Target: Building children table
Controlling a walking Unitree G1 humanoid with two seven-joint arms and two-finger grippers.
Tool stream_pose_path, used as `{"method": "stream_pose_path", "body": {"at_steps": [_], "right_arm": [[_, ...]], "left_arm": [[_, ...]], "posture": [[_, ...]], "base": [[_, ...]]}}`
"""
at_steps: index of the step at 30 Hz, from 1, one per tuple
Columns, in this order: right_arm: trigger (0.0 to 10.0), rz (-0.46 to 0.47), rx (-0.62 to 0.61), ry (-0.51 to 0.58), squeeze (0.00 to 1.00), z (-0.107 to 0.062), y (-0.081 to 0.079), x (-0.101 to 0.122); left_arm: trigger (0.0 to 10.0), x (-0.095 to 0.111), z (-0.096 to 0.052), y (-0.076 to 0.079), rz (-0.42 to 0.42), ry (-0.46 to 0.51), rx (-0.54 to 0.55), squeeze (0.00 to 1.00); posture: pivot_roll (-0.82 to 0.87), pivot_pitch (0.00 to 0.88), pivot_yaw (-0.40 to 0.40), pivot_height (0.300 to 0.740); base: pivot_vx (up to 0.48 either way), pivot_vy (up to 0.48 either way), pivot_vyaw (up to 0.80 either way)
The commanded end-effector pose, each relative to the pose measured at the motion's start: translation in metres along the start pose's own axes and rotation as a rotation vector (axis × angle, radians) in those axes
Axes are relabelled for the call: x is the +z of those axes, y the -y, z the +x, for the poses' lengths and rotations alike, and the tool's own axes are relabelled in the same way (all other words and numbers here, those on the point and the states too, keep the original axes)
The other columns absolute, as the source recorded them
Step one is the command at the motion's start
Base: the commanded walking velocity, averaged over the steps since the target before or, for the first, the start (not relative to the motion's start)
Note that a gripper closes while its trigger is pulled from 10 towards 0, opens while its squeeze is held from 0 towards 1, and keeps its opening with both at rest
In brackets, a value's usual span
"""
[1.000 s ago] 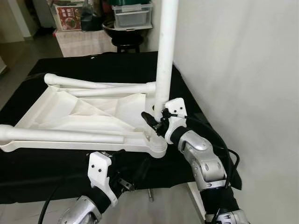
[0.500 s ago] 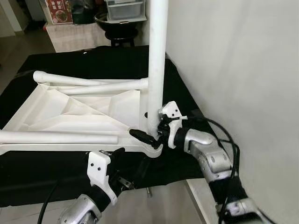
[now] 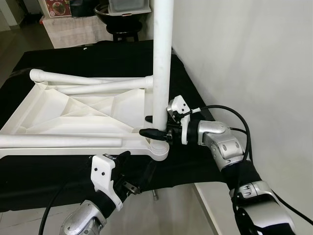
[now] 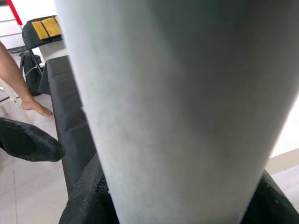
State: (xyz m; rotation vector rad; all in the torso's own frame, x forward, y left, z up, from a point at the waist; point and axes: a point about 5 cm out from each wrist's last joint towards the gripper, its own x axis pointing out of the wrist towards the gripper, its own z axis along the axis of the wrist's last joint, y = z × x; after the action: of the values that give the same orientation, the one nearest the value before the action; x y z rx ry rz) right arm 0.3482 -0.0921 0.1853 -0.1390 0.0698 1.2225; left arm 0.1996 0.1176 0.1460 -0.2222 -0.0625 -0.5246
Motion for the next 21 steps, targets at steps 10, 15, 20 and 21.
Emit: {"method": "stream_pose_path", "body": {"at_steps": [10, 15, 20, 21], "right_arm": [[0.0, 0.094, -0.198, -0.020, 0.00, -0.001, -0.003, -0.017], [0.0, 0.217, -0.724, -0.028, 0.00, 0.000, -0.030, -0.041], [0.0, 0.186, -0.696, -0.028, 0.00, 0.012, -0.028, -0.041], [0.0, 0.186, -0.696, -0.028, 0.00, 0.012, -0.028, -0.041]], "left_arm": [[10.0, -0.004, -0.002, 0.000, -0.012, -0.018, 0.006, 0.00], [10.0, -0.003, -0.002, -0.002, -0.009, -0.021, 0.005, 0.00], [10.0, -0.005, -0.002, -0.003, -0.007, -0.031, -0.003, 0.00], [10.0, -0.005, -0.002, -0.003, -0.007, -0.031, -0.003, 0.00]], "posture": [[0.01, 0.114, -0.042, 0.740], [0.01, 0.114, -0.035, 0.740], [0.01, 0.089, -0.030, 0.740], [0.01, 0.089, -0.030, 0.740]], "base": [[0.000, 0.000, 0.00], [0.000, 0.000, 0.00], [0.000, 0.000, 0.00], [0.000, 0.000, 0.00]]}}
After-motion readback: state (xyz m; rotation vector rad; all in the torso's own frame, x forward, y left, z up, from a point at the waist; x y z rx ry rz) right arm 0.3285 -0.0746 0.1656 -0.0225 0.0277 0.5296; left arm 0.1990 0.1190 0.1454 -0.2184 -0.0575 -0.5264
